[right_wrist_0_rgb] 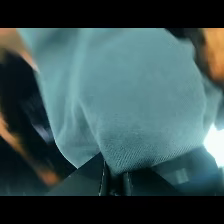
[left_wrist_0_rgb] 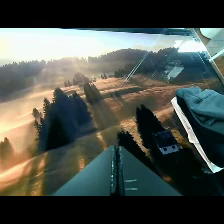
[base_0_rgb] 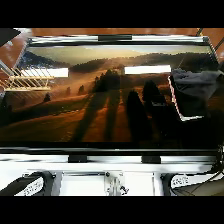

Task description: Fold the shirts.

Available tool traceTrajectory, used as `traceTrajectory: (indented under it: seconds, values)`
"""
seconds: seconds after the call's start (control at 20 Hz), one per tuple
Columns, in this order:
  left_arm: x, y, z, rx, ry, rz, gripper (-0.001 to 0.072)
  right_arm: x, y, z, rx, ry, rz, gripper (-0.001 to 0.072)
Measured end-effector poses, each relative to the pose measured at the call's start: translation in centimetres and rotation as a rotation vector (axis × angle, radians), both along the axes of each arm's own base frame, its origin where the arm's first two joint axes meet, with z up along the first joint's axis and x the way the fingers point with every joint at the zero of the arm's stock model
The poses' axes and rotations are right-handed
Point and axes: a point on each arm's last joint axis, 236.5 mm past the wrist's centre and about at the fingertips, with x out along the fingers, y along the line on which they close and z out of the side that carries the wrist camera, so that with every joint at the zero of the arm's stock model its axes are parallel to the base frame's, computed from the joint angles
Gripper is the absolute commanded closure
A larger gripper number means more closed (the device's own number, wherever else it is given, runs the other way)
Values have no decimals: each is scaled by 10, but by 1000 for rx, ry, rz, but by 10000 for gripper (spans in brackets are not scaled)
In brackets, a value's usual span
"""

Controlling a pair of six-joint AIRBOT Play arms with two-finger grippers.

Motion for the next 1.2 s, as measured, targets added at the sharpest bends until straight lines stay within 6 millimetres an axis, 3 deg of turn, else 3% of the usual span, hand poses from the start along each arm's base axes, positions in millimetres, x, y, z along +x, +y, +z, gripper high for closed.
traceTrajectory:
  seconds: [0.3,0.45,0.5,0.55,0.65,0.85,1.1,1.2]
  values:
    - [0,0,0,5,-3,-3,671,-60,13,-68,95,318,-74,638]
    - [0,0,0,5,-3,-3,671,-75,18,-94,125,398,-109,627]
    - [0,0,0,5,-3,-3,671,-76,19,-99,130,404,-121,457]
    - [0,0,0,5,-3,-3,671,-75,19,-103,135,403,-136,200]
    - [0,0,0,5,-3,-3,671,-73,20,-107,138,392,-148,163]
    - [0,0,0,5,-3,-3,671,-79,10,-91,97,375,-162,163]
    - [0,0,-1,17,-10,-8,670,-102,-28,-27,-33,322,-245,163]
    - [1,0,-2,21,-10,-10,670,-100,-39,3,-85,239,-248,163]
